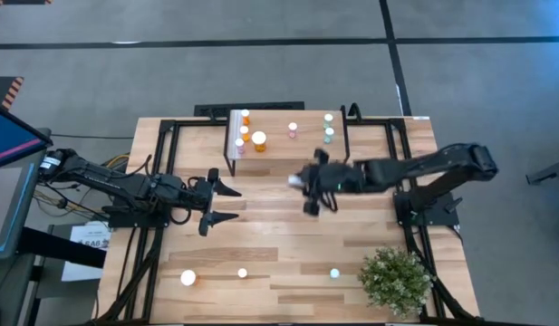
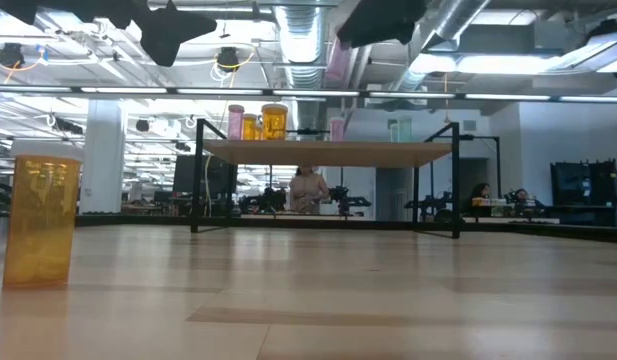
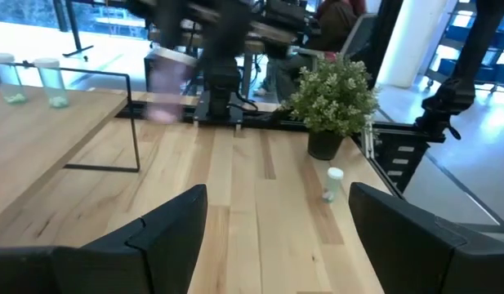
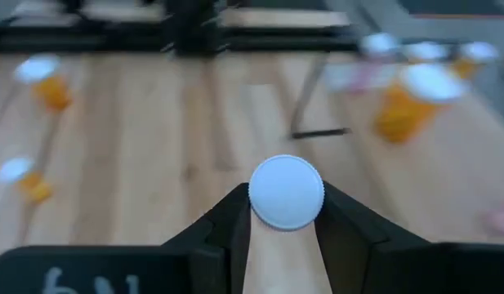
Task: Pick and place medicine bottles onto shelf by color
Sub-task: Put the pink pill bottle on the shelf
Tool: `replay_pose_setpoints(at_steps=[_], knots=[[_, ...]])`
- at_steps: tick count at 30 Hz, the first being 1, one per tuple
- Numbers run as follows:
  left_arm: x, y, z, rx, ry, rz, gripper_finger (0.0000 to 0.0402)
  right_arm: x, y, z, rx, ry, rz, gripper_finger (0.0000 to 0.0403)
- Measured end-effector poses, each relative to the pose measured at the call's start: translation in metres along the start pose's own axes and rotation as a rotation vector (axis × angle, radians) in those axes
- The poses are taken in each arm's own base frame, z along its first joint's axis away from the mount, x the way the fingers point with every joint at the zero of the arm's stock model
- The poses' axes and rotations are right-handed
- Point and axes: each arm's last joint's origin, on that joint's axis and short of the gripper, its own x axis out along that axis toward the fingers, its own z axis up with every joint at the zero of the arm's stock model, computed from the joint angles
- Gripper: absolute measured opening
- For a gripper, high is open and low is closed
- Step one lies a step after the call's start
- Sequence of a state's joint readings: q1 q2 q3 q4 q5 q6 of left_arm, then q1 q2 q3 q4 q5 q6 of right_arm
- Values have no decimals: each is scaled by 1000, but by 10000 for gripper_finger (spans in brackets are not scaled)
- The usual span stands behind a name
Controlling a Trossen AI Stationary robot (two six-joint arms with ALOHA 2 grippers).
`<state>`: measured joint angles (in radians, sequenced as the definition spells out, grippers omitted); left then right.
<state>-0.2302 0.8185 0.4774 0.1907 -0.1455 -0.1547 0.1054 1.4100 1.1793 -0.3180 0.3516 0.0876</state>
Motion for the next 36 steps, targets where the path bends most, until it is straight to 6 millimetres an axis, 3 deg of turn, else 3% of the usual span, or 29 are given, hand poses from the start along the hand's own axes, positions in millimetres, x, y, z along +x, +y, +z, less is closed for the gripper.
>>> replay_pose_setpoints(at_steps=[8, 15, 23, 36], knots=[[0, 0, 0, 0, -2, 0, 286, 8, -73, -2, 104, 65, -202, 143], [0, 0, 0, 1, -2, 0, 286, 32, -104, -15, 151, 140, -290, 143], [0, 0, 0, 5, -2, 0, 286, 54, -118, -28, 174, 209, -329, 142], [0, 0, 0, 5, -2, 1, 286, 52, -117, -29, 178, 217, -323, 166]])
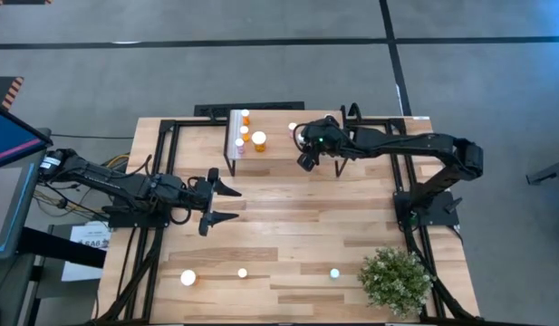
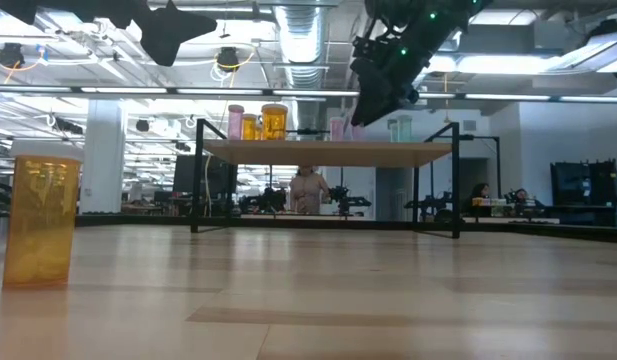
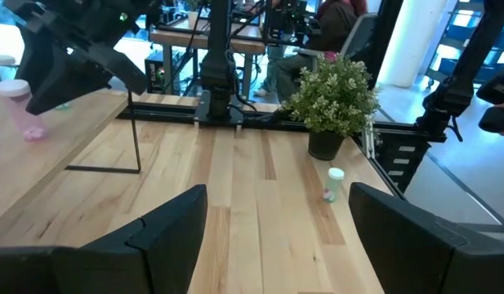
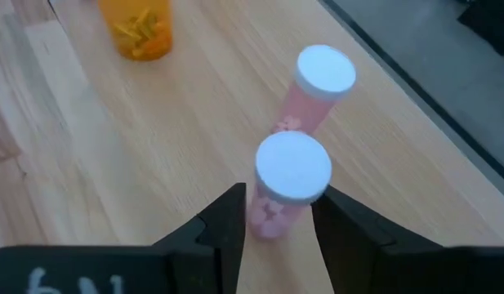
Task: Pick and place medicine bottles onto shelf by color
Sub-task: Put the pink pill bottle on the shelf, then put the small orange pill bottle on the shelf
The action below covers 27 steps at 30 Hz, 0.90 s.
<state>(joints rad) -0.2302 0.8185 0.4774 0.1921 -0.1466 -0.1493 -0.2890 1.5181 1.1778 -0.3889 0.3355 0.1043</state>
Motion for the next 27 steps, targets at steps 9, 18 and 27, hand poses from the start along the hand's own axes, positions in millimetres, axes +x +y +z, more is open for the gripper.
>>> replay_pose_setpoints(at_steps=[9, 18, 27], knots=[[0, 0, 0, 0, 2, 0, 286, -3, -1, 1, 14, -7, 0, 206], [0, 0, -2, 2, 19, 2, 286, -18, -2, 0, 26, 12, 6, 232], [0, -3, -3, -123, 33, -50, 286, -75, 0, 6, 64, -100, 78, 234]])
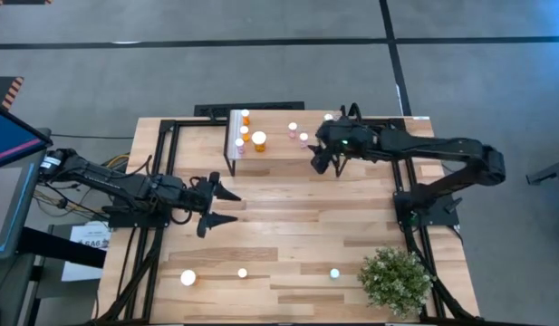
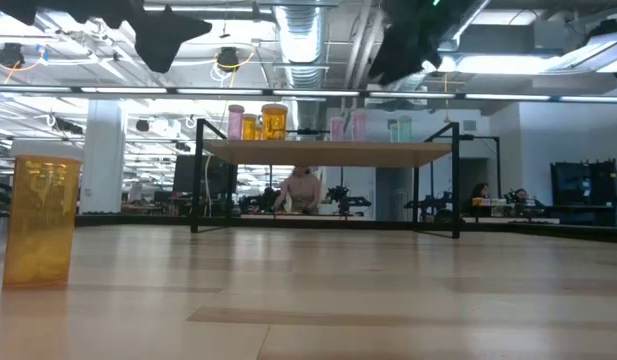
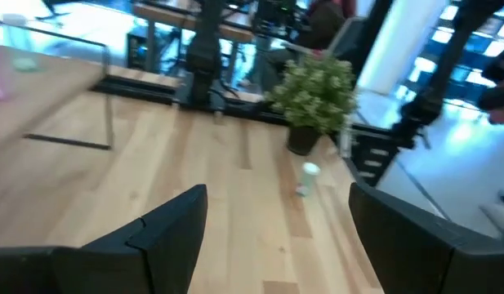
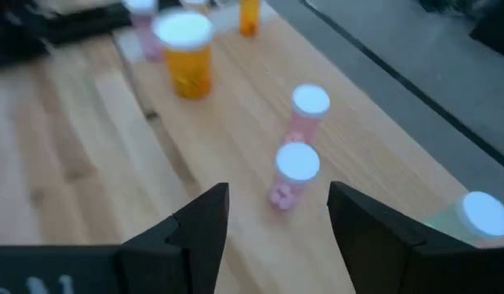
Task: Pick and place medicine bottles onto shelf by color
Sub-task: Put the small orange pill bottle on the shelf
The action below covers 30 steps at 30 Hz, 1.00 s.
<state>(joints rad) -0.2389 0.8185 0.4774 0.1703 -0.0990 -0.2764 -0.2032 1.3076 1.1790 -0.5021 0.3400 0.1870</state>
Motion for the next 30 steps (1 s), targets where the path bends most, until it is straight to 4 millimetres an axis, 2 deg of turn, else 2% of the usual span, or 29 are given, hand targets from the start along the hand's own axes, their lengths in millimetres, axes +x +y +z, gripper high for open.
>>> replay_pose_setpoints(at_steps=[6, 10, 14, 18, 22, 30], knots=[[-1, -9, -4, 2, 43, -48, 276, -48, 24, -1, -41, -90, 147, 234], [0, -19, -10, -9, 122, -73, 261, -71, 56, -9, -111, -116, 289, 232], [9, -32, -27, -7, 218, -80, 247, -88, 94, -23, -191, -128, 435, 230], [21, -46, -48, -17, 316, -93, 237, -98, 127, -38, -254, -129, 543, 230], [34, -55, -67, -44, 390, -128, 236, -101, 148, -51, -295, -107, 587, 230], [58, -81, -84, 44, 495, -190, 236, -98, 152, -55, -272, -92, 568, 230]])
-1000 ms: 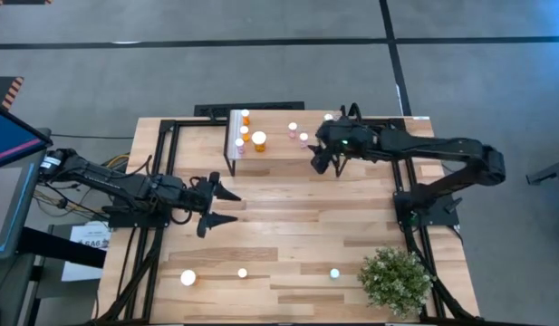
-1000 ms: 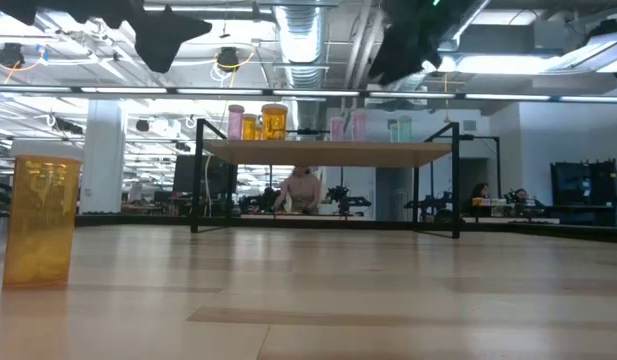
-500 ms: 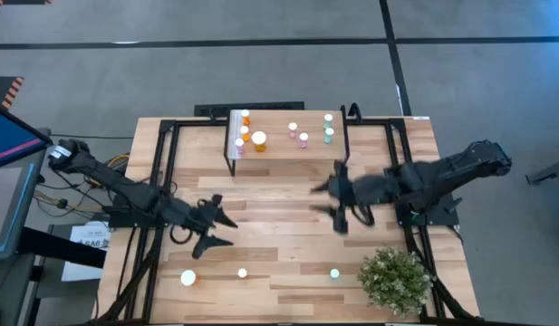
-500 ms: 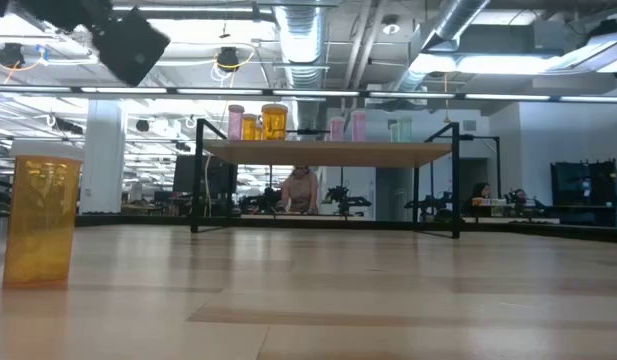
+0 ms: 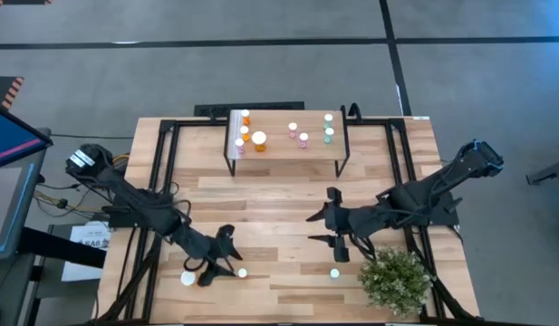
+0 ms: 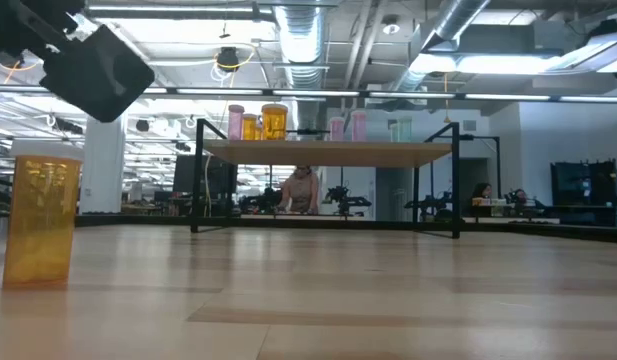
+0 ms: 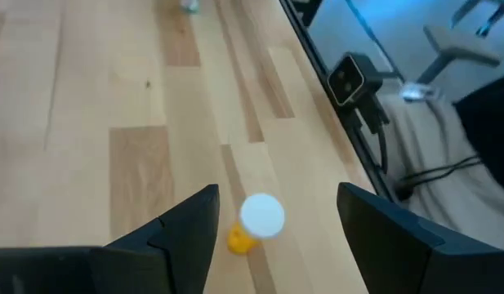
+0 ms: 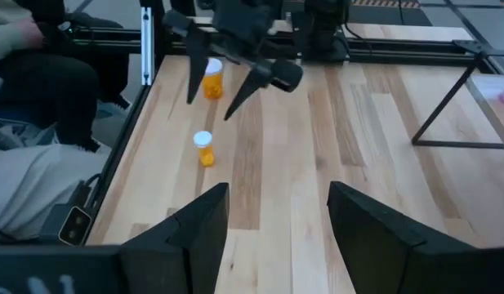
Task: Pick and place medicine bottles onto shelf by color
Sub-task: Put the small orange pill bottle on the shelf
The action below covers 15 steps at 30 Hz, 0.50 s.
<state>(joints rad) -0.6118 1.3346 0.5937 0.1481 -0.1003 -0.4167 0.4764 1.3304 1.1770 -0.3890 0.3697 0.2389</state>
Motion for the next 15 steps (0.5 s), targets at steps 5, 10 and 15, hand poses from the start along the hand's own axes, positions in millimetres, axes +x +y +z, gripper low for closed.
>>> replay_pose_setpoints(at_steps=[5, 10, 15], knots=[[22, -11, -1, 65, 104, 74, 236, -2, -3, 2, 8, -11, -4, 230], [35, -11, 1, 65, 207, 226, 236, -2, -3, 2, 7, -10, -4, 230], [42, -16, 7, 69, 231, 220, 236, -2, -3, 2, 8, -11, -4, 230]])
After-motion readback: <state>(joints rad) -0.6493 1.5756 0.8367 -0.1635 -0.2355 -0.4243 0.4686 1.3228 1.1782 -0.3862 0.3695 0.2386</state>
